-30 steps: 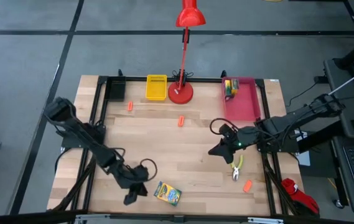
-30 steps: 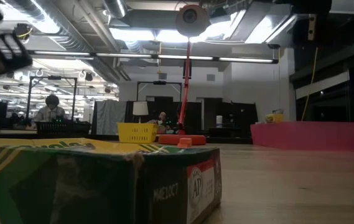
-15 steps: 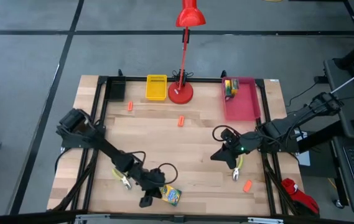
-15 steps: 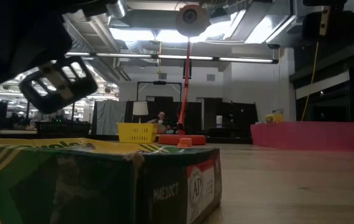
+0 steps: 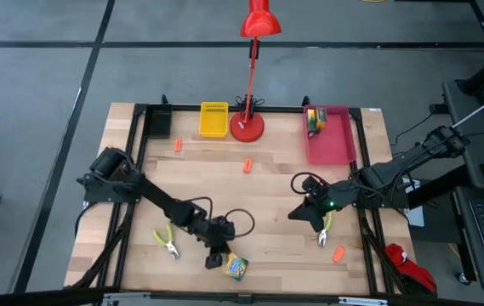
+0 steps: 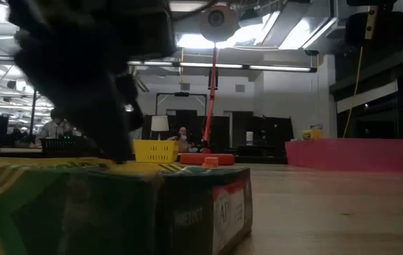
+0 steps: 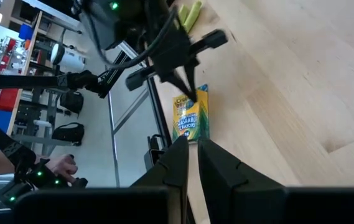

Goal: Pick & Place School Supplies
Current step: Put the yellow crayon box into the red bin

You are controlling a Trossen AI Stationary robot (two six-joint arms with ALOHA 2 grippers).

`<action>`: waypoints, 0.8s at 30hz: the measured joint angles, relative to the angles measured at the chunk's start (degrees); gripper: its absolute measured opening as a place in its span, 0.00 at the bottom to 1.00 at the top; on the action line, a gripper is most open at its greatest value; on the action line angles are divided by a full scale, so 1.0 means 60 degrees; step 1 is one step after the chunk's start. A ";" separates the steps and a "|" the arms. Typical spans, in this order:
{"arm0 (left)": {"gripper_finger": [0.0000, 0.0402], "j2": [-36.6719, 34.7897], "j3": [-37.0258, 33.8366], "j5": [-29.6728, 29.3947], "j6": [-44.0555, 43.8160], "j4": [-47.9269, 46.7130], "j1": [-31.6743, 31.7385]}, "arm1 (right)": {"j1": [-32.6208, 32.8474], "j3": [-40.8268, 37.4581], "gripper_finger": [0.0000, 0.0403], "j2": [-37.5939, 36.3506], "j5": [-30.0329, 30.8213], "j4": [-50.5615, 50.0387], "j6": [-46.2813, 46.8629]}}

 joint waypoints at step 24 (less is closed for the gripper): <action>0.00 -0.0018 -0.0049 -0.3827 -0.1894 -0.0976 0.2431 | 0.0193 -0.0001 0.10 -0.0033 0.0681 0.0039 0.0392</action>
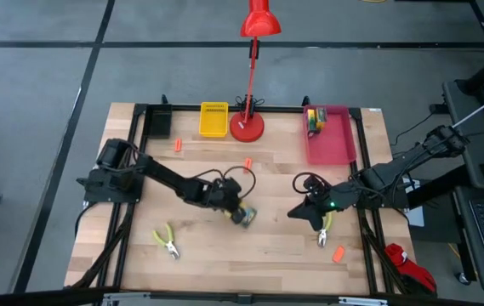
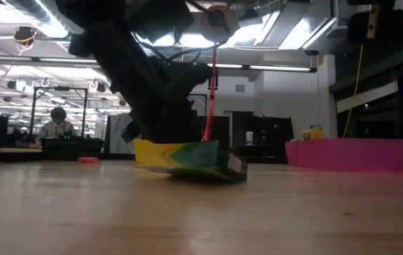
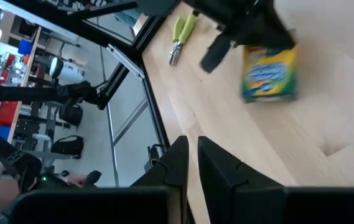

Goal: Pick & Place School Supplies
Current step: Put the yellow crayon box into the red bin

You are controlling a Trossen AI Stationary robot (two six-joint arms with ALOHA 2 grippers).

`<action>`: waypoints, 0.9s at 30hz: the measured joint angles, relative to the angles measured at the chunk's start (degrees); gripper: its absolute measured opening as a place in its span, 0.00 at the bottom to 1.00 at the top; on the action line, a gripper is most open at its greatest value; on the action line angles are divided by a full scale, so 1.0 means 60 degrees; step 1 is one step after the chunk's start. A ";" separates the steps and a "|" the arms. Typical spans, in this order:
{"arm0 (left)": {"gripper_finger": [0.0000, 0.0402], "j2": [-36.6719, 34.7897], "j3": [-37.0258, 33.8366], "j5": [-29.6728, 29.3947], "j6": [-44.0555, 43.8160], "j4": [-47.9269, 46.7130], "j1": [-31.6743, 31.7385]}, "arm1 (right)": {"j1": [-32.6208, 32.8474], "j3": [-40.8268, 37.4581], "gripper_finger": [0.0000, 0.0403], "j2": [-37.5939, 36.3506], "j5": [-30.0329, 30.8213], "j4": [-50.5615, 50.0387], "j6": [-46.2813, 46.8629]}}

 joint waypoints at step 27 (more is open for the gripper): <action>0.02 -0.4785 -0.0006 -0.3120 0.0667 -0.5280 0.0126 | -0.0570 -0.0010 0.10 0.2834 0.1175 0.2160 0.3196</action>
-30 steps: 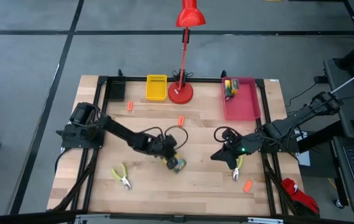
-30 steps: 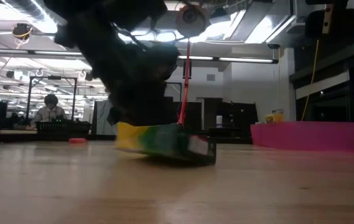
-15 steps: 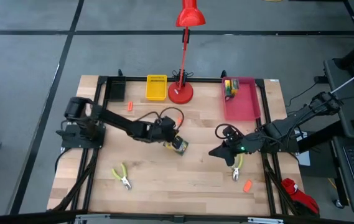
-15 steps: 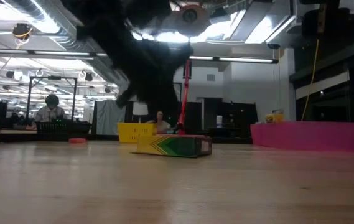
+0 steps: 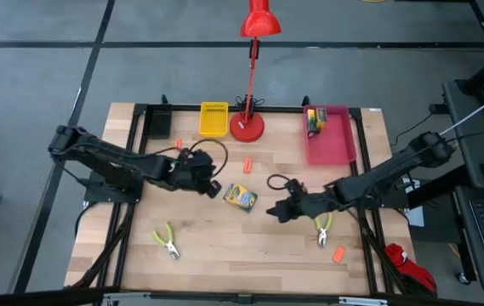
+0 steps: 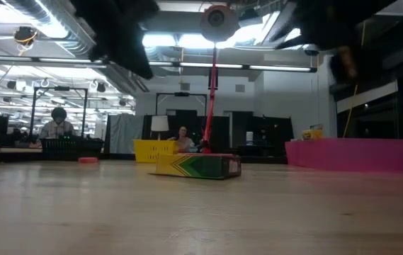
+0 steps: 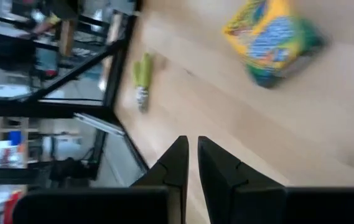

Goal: Pick & Place School Supplies
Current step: Put the yellow crayon box into the red bin

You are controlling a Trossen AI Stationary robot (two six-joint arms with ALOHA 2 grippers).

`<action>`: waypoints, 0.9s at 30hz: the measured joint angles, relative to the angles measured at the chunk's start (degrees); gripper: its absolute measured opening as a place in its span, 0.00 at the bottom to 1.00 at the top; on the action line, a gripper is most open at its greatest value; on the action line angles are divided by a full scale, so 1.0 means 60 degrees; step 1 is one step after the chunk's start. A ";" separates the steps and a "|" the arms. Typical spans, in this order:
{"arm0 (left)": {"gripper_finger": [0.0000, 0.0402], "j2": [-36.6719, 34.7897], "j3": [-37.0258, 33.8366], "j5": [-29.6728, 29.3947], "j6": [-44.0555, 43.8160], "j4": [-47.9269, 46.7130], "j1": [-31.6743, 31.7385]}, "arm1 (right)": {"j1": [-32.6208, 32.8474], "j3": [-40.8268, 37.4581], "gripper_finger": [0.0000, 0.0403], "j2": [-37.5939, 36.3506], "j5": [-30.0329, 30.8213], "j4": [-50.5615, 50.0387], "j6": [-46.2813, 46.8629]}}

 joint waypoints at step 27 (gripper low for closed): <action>0.01 -0.0300 0.0001 -0.2588 -0.4832 -0.3834 -0.3742 | -0.0922 0.0131 0.01 0.3052 0.1492 0.1136 0.1482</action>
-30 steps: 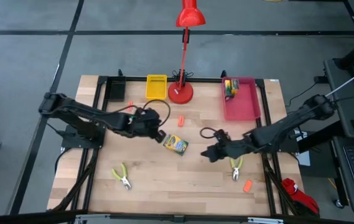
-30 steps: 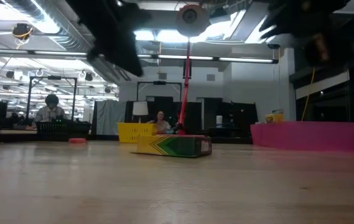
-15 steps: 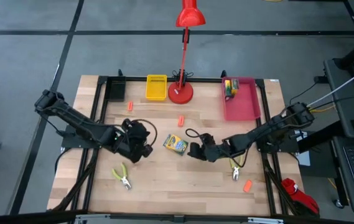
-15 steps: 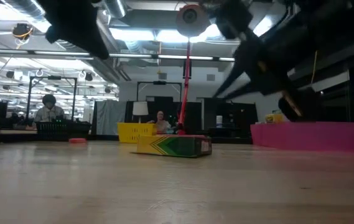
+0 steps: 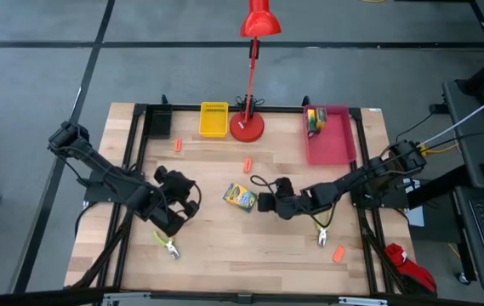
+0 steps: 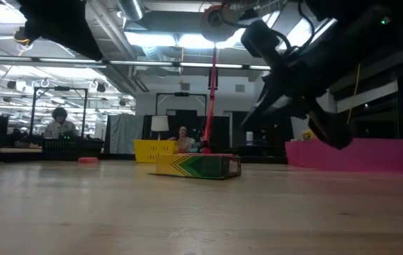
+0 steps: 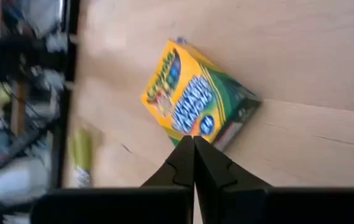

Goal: Pick & Place School Supplies
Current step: Put the yellow crayon box into the red bin

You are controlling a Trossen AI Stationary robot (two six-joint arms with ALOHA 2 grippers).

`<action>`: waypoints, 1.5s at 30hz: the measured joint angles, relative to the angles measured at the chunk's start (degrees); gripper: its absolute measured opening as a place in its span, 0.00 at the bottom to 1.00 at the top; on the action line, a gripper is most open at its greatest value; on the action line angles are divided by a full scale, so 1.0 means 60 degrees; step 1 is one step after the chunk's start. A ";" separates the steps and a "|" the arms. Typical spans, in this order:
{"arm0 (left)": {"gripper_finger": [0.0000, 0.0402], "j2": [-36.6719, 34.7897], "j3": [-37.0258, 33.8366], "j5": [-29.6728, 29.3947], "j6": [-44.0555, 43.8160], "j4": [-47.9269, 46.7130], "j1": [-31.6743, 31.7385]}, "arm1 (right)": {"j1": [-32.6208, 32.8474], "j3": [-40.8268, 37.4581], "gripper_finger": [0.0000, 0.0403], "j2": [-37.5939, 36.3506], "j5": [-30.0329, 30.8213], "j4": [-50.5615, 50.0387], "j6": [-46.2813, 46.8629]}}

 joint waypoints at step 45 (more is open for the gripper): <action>0.01 0.0000 0.0000 -0.0686 -0.0774 -0.0324 -0.0105 | -0.0287 0.1071 0.00 0.1249 -0.0490 -0.0705 -0.1931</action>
